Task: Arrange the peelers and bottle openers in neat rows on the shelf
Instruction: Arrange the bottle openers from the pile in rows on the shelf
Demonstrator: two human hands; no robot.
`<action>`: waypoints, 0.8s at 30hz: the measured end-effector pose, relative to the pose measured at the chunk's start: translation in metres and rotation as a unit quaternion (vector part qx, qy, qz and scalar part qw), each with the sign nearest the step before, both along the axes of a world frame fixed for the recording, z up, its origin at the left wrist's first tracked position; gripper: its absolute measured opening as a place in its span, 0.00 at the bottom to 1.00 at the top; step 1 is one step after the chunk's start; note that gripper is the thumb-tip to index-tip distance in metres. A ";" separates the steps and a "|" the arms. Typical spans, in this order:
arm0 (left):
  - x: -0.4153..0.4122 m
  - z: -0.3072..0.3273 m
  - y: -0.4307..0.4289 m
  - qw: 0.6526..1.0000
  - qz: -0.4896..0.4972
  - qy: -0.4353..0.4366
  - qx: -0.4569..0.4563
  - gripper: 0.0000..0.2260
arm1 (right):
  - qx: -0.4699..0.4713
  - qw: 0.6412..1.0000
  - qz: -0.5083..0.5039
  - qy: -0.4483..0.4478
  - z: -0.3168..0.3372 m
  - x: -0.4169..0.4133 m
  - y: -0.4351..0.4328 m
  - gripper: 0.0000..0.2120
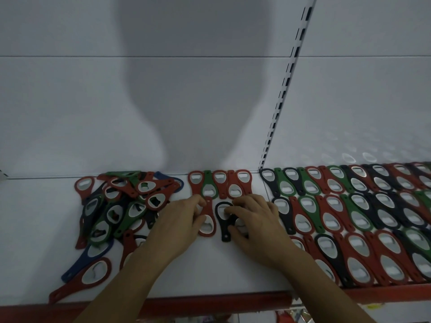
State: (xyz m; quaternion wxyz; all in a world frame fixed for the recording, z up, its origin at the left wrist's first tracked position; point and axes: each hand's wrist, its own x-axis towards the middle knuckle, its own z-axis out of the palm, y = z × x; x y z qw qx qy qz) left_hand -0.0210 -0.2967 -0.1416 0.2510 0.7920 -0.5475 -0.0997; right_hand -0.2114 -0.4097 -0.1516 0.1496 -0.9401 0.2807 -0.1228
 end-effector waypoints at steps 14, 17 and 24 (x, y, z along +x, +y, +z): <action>-0.001 -0.003 0.018 0.997 -0.068 -0.006 0.043 0.26 | -0.016 1.000 -0.007 0.007 0.002 0.008 -0.003 0.17; -0.003 -0.004 0.019 0.997 -0.067 -0.009 0.048 0.27 | -0.022 1.000 -0.014 0.000 0.000 0.013 -0.005 0.16; -0.008 -0.004 0.022 0.997 -0.059 -0.009 0.040 0.26 | -0.021 0.998 -0.029 -0.045 -0.007 0.017 -0.005 0.13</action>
